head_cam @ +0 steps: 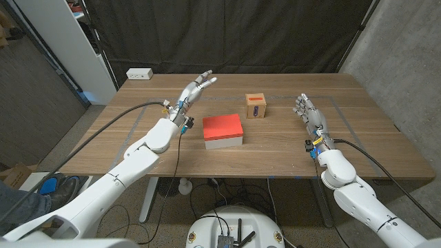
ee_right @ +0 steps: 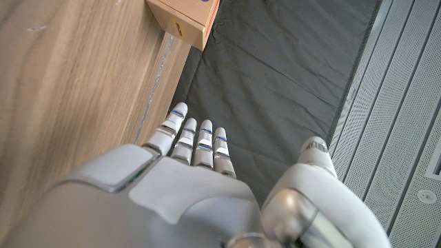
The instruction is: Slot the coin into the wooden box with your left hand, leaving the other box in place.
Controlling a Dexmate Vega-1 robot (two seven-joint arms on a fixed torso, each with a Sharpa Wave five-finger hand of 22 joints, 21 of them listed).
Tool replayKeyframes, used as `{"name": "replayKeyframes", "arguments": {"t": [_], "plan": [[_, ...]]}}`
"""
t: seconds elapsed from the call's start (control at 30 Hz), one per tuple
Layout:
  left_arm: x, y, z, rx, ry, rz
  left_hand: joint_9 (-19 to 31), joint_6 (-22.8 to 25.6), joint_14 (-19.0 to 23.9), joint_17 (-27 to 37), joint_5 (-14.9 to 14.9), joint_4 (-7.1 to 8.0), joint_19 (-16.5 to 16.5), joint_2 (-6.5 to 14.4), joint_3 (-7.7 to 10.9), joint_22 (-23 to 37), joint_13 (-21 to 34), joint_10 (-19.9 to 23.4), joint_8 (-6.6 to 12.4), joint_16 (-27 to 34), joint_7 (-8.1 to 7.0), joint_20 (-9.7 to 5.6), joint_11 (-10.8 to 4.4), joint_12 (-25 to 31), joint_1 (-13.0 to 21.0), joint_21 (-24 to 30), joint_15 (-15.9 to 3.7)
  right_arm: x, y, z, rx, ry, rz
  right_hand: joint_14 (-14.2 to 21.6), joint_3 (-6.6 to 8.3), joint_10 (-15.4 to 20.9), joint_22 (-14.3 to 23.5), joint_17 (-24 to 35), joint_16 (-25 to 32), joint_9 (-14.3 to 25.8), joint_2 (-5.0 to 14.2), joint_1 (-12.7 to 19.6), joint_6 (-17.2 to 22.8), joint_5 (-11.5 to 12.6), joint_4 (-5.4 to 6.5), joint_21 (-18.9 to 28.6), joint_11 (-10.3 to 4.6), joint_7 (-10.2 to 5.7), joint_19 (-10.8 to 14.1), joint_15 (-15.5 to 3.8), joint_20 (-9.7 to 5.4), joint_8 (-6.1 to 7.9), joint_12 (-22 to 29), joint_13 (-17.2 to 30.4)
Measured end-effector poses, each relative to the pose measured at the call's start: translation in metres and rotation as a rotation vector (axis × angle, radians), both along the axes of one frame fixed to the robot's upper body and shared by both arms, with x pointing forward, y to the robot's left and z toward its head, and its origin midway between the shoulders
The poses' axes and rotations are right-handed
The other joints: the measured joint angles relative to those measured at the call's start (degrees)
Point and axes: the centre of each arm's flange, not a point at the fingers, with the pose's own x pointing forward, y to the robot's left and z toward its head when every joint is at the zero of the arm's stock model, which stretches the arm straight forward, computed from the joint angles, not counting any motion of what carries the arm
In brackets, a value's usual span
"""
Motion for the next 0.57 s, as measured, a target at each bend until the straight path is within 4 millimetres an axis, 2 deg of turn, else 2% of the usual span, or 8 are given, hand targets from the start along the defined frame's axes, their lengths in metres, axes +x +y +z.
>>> {"name": "replayKeyframes", "arguments": {"t": [0.2, 0.27, 0.33, 0.57], "plan": [[0.003, 0.007, -0.014, -0.084, 0.039, -0.028, 0.0, 0.6, 0.8, 0.0, 0.0, -0.17, 0.7, 0.1, 0.17, 0.0, 0.0, 0.5, 0.00, 0.0, 0.58, -0.03, 0.06, 0.0, -0.1, -0.4, -0.03, 0.004, -0.001, 0.000, 0.004, -0.007, 0.019, -0.2, 0.00, -0.1, 0.0, 0.0, -0.4, 0.0, 0.00, 0.0, -0.1, 0.0, 0.00, -0.2, 0.06, 0.05, 0.0, 0.21, 0.00, 0.00, 0.0, 0.0], [0.003, 0.008, -0.013, -0.105, 0.044, -0.045, 0.0, 1.1, 1.1, 0.0, 0.0, -0.16, 1.1, 0.3, 0.17, 0.0, 0.0, 0.8, 0.07, 0.0, 0.56, 0.01, 0.29, 0.0, -0.3, -0.4, 0.08, 0.006, -0.001, 0.000, 0.006, -0.003, 0.017, -0.2, 0.00, -0.1, 0.0, 0.0, -0.4, 0.0, 0.00, 0.0, -0.1, 0.0, 0.00, -0.2, 0.06, 0.05, 0.0, 0.21, 0.00, -0.22, 0.0, 0.0], [0.007, 0.011, -0.024, -0.133, 0.072, -0.047, 0.0, 1.4, 1.3, 0.0, 0.0, -0.16, 1.4, 0.3, 0.17, 0.0, 0.0, 1.3, 0.44, 0.0, 0.38, -0.12, 0.26, 0.3, -0.3, -0.5, 0.28, 0.007, 0.000, 0.000, 0.006, -0.008, 0.030, -0.2, 0.00, -0.1, 0.0, 0.0, -0.4, 0.0, 0.00, 0.0, -0.1, 0.0, 0.00, -0.2, 0.06, 0.05, 0.0, 0.21, 0.00, -0.22, 0.0, 0.0], [0.011, 0.015, -0.035, -0.177, 0.112, -0.067, 0.0, 2.0, 1.9, 0.0, 0.0, -0.41, 2.1, 0.3, 0.41, 0.0, 0.0, 1.8, 0.45, 0.2, 0.35, -0.19, 0.16, 0.5, -0.3, -0.6, 0.28, 0.012, 0.001, 0.000, 0.008, -0.010, 0.047, -0.2, 0.00, -0.1, 0.0, -0.3, -0.4, 0.0, 0.00, 0.0, -0.1, 0.0, 0.00, -0.2, 0.06, 0.05, 0.0, 0.21, 0.01, -0.22, 0.0, 0.0]]}}
